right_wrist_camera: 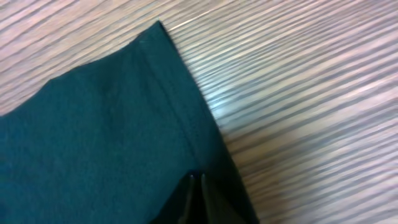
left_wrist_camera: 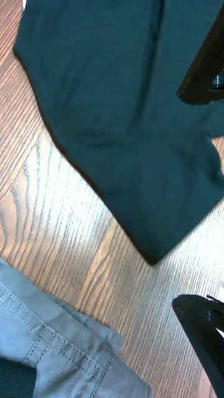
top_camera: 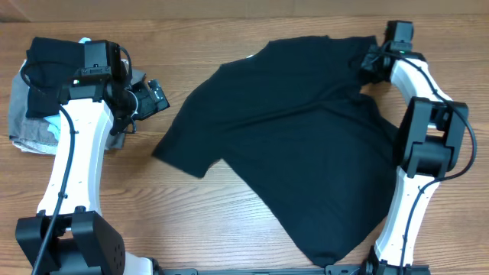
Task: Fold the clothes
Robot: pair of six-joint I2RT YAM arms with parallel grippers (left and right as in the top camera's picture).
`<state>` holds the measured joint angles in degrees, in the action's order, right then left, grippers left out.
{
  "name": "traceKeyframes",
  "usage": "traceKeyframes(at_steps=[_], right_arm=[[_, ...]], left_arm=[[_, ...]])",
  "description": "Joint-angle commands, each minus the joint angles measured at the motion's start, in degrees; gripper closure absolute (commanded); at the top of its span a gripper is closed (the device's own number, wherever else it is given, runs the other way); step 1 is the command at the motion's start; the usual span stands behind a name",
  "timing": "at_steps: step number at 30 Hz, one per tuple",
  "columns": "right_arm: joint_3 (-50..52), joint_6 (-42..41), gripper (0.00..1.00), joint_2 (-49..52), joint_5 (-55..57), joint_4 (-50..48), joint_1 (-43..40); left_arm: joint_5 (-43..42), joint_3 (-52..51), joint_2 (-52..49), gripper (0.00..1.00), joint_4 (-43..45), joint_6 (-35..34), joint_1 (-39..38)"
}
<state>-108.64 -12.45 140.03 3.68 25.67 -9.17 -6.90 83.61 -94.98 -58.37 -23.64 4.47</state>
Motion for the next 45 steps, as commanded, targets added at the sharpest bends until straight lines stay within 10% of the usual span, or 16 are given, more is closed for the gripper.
traceKeyframes(at_steps=[1,5,14,26,30,45], right_arm=[[-0.76,-0.57,0.8,1.31,-0.2,-1.64,-1.51],[-4.13,0.7,0.56,-0.17,-5.66,-2.14,-2.54],[-25.22,-0.02,0.41,-7.34,-7.43,23.17,-3.69],[-32.74,-2.56,0.71,-10.25,-14.8,62.64,-5.42],[-32.54,-2.58,0.96,-10.1,-13.97,69.75,-4.31],[-12.02,-3.69,0.96,-10.47,-12.5,70.86,-3.3]], left_arm=[[-0.37,0.7,0.59,0.0,-0.07,0.31,-0.42],[-0.37,0.7,0.59,0.0,-0.07,0.31,-0.42],[-0.37,0.7,0.59,0.0,-0.07,0.31,-0.42],[-0.37,0.7,0.59,0.0,-0.07,0.31,-0.42],[-0.37,0.7,0.59,0.0,-0.07,0.31,-0.42],[-0.37,0.7,0.59,0.0,-0.07,0.31,-0.42]])
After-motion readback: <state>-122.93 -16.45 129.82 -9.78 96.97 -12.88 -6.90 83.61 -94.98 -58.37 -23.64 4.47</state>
